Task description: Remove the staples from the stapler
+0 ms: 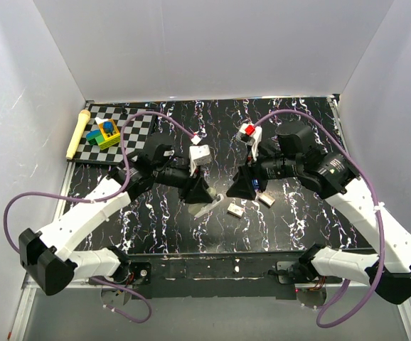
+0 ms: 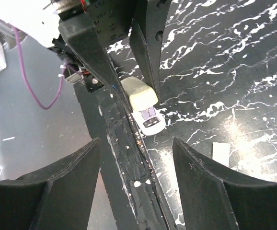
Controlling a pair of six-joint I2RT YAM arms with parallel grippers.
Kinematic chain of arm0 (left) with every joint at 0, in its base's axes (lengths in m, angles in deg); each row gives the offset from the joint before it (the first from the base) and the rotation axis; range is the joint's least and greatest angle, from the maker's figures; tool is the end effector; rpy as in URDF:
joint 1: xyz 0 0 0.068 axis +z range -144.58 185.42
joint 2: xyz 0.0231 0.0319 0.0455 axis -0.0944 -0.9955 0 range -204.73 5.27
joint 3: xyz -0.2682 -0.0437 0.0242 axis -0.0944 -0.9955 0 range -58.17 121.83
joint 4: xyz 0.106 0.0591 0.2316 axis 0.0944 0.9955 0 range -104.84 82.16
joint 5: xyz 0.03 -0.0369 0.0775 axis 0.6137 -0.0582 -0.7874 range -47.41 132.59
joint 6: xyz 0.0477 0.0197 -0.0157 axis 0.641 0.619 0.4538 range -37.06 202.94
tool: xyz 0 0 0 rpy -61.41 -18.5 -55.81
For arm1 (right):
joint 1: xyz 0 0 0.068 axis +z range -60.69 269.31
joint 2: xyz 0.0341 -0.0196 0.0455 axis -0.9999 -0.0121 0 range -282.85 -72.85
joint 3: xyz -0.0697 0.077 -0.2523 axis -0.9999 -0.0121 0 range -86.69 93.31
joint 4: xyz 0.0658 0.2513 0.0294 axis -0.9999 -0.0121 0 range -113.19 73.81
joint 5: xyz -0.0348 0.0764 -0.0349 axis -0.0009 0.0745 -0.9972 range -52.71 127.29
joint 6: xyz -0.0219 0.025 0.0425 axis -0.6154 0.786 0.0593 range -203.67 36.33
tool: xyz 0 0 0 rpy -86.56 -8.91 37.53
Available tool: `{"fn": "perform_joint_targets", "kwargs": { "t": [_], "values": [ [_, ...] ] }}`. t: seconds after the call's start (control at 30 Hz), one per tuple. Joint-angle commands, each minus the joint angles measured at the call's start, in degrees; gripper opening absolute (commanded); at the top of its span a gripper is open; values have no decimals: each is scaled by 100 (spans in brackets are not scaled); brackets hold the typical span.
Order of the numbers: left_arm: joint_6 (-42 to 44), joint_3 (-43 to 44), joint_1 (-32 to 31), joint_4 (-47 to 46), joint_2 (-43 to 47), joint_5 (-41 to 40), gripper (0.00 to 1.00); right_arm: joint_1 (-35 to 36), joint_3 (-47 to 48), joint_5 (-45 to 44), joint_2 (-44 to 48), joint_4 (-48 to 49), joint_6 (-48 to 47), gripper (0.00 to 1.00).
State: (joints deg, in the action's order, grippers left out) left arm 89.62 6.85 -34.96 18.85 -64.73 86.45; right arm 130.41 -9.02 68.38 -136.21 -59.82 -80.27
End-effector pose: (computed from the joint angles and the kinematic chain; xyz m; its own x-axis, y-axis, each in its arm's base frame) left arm 0.1797 -0.1851 0.3377 -0.3706 0.4252 -0.8258 0.9286 0.1504 -0.3393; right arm 0.1501 0.1554 0.4170 -0.4218 -0.3007 -0.8554 -0.8788 0.3677 0.3041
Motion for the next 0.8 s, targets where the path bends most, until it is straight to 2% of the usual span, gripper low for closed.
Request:
{"fn": "perform_joint_targets", "kwargs": {
  "t": [0.0, 0.23, 0.77],
  "values": [
    [35, -85, -31, -302, 487, 869, 0, 143, 258, 485, 51, -162, -313, 68],
    [27, -138, -40, -381, 671, 1397, 0, 319, 477, 723, -124, -277, -489, 64],
    [9, -226, -49, -486, 847, 1732, 0, 776, 732, 679, -423, -391, -560, 56]
  ]
}}
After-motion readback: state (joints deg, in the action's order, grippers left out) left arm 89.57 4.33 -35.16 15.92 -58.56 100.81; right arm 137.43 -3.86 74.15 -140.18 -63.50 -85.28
